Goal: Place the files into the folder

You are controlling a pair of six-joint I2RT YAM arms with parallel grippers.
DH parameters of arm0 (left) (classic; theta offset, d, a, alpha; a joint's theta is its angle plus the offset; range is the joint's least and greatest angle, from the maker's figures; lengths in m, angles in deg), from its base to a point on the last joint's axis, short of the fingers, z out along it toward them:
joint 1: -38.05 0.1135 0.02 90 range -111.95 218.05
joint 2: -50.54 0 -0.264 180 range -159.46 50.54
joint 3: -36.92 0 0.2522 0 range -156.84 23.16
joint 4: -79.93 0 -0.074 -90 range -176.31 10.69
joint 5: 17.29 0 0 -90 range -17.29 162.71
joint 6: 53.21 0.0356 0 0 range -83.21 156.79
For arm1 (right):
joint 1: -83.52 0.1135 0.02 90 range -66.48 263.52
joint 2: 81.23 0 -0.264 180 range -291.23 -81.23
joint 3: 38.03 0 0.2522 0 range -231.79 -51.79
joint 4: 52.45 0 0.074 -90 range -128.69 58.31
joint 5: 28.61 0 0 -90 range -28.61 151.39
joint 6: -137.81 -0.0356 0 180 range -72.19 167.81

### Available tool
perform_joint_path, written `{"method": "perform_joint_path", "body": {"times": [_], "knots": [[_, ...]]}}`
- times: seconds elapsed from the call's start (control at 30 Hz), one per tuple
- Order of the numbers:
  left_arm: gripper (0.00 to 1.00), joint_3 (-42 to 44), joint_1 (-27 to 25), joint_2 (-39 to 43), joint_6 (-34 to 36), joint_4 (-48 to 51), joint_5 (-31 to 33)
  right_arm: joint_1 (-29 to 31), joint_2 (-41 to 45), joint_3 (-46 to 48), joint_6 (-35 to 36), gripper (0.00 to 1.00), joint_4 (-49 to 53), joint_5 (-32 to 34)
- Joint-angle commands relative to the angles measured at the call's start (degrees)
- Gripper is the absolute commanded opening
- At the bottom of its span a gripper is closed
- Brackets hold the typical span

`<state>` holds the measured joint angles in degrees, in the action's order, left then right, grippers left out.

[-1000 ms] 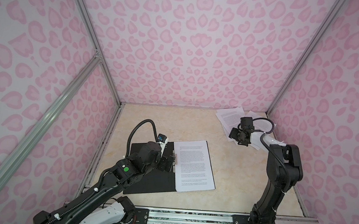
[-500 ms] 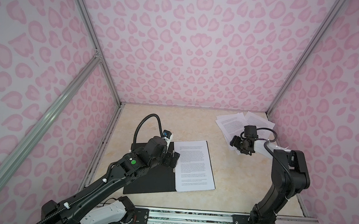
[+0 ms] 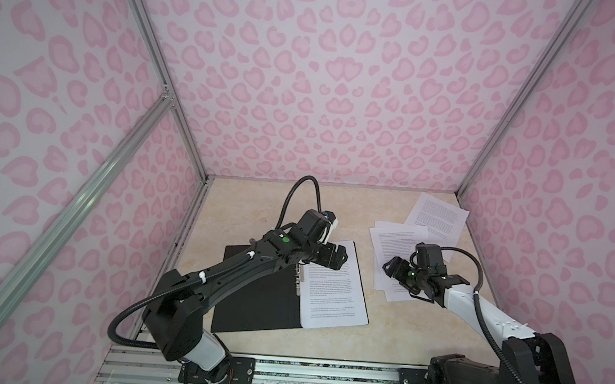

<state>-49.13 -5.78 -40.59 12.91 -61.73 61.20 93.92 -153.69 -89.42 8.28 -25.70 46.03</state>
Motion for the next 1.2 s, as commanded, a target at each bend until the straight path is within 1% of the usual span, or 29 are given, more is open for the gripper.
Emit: {"method": "perform_joint_path", "body": {"times": [0.0,0.1,0.17,0.23,0.33,0.47,0.53,0.63,0.7,0.77,0.8,0.87,0.9,1.0,1.03,1.1,1.17], "knots": [[0.91,-5.8,-2.4,-6.6,-0.5,-1.8,-5.0,-5.3,-3.6,-4.7,5.5,0.81,4.0,6.8],[0.91,-11.4,-5.0,-13.3,-1.3,-2.1,-6.7,-10.9,-8.4,-7.1,7.2,0.8,5.4,8.2],[0.9,-15.0,-6.9,-18.2,-1.7,-2.4,-7.7,-14.3,-9.2,-5.7,7.7,0.8,2.8,8.5],[0.9,-19.0,-8.4,-22.8,-1.9,-2.4,-9.0,-16.2,-10.5,-5.4,8.0,0.8,1.9,8.4],[0.89,-23.8,-9.5,-28.1,-2.8,-2.3,-10.8,-16.6,-12.7,-3.6,7.5,0.8,-0.5,5.6],[0.89,-26.6,-9.6,-30.8,-3.8,-2.7,-12.0,-16.4,-14.1,0.1,4.2,0.79,-3.0,0.8],[0.89,-27.6,-9.6,-31.8,-3.8,-2.4,-12.4,-15.6,-12.7,2.5,2.2,0.78,-4.0,-1.4],[0.89,-28.7,-9.6,-33.6,-4.1,-2.3,-13.3,-12.2,-8.6,5.1,-0.4,0.78,-3.7,-3.0],[0.89,-29.7,-9.6,-35.0,-4.3,-2.0,-13.8,-10.4,-4.8,5.1,-0.9,0.79,-1.7,-2.5],[0.89,-30.5,-9.6,-36.1,-4.4,-1.7,-14.2,-10.7,-0.9,4.7,-0.4,0.8,-0.4,-3.1],[0.89,-30.9,-9.6,-36.6,-4.4,-1.7,-14.4,-11.2,0.6,4.0,0.4,0.81,0.5,-2.2],[0.89,-31.7,-9.6,-38.0,-4.6,-1.2,-14.4,-12.0,2.0,2.2,2.5,0.83,2.5,4.0],[0.89,-31.9,-9.6,-38.5,-4.7,-1.2,-14.4,-12.9,1.9,1.9,3.2,0.84,2.0,5.7],[0.89,-32.2,-9.6,-39.9,-4.6,-1.2,-14.9,-17.6,-1.2,0.7,5.3,0.85,-0.1,3.9],[0.89,-32.4,-9.6,-40.4,-4.6,-1.1,-15.1,-18.8,-3.2,-0.4,6.9,0.85,-0.1,2.1],[0.89,-32.5,-9.6,-41.2,-4.7,-0.9,-15.0,-19.9,-7.4,-1.8,7.8,0.84,-0.8,0.5],[0.89,-32.4,-9.5,-41.7,-4.6,-0.6,-14.6,-20.7,-10.0,-1.5,8.1,0.84,-3.5,-0.5]]}}
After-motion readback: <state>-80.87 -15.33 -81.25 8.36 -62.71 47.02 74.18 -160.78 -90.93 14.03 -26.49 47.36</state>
